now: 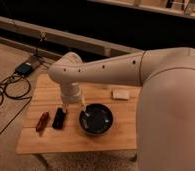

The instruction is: Move the arm in a circular motion

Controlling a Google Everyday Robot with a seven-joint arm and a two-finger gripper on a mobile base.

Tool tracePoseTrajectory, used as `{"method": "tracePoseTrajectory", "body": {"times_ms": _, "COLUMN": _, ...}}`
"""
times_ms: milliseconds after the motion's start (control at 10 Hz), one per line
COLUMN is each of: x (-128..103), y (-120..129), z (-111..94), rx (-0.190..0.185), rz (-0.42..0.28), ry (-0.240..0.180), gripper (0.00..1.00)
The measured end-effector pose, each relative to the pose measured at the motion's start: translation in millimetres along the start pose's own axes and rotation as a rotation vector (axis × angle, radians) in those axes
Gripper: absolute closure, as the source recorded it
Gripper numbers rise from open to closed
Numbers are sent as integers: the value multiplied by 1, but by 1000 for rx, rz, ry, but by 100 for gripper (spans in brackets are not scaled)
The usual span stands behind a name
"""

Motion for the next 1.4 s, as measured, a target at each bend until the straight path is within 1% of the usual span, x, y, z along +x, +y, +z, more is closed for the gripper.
{"method": "tracePoseTrajectory", "body": {"times_ms": 800, "x": 0, "y": 0, "z": 0, "rx": 0, "rz": 0, "ry": 0, "gripper": 35}}
{"method": "tracePoseTrajectory", "body": {"times_ms": 1100, "x": 3, "y": -5, "z": -2, "rx": 12, "rz": 11, "ry": 1, "gripper": 35}}
{"method": "tracePoseTrajectory", "body": {"times_ms": 1200, "x": 3, "y": -15, "z": -4, "rx": 20, "rz": 34, "ry": 0, "gripper": 35}}
{"method": "tracePoseTrajectory", "body": {"times_ms": 1400, "x": -4, "y": -48, "z": -6, "rx": 33, "rz": 105, "ry": -9, "gripper": 35}}
